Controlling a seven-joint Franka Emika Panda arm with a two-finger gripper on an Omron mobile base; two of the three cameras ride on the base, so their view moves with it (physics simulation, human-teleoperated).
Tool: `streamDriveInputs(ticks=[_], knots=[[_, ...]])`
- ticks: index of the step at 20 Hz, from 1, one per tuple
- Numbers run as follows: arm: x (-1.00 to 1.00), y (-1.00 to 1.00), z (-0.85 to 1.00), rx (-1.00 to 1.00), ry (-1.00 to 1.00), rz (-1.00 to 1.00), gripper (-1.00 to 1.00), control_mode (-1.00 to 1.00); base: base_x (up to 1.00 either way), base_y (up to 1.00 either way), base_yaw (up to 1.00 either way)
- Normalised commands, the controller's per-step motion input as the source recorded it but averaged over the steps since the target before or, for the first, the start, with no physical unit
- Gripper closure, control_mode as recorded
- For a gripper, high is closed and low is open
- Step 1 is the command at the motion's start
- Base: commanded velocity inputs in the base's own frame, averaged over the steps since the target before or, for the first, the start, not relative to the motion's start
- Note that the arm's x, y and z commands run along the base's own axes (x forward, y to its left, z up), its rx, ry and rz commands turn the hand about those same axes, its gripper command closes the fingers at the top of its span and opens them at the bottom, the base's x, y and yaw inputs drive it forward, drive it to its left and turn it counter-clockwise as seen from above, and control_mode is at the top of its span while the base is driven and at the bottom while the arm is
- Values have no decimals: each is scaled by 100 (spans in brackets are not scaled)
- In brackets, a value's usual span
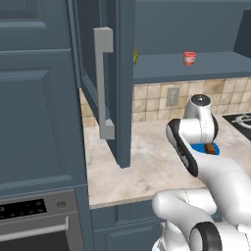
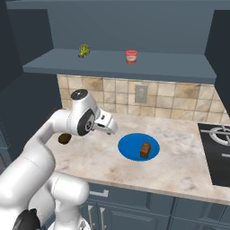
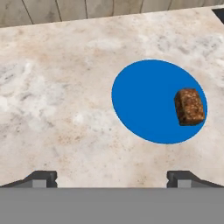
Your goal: Pick the avocado and bread from the counter and place them on the plate. Then pick the jam from the cabinet and place it next to the plate. Lastly close the cabinet door.
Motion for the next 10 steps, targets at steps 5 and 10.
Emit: streamDriveInputs(ticks=[5, 10], knots=[[-6, 52, 14, -1, 0, 0, -100, -100, 0, 0, 0], [0, 51, 10, -1, 0, 0, -100, -100, 0, 0, 0]])
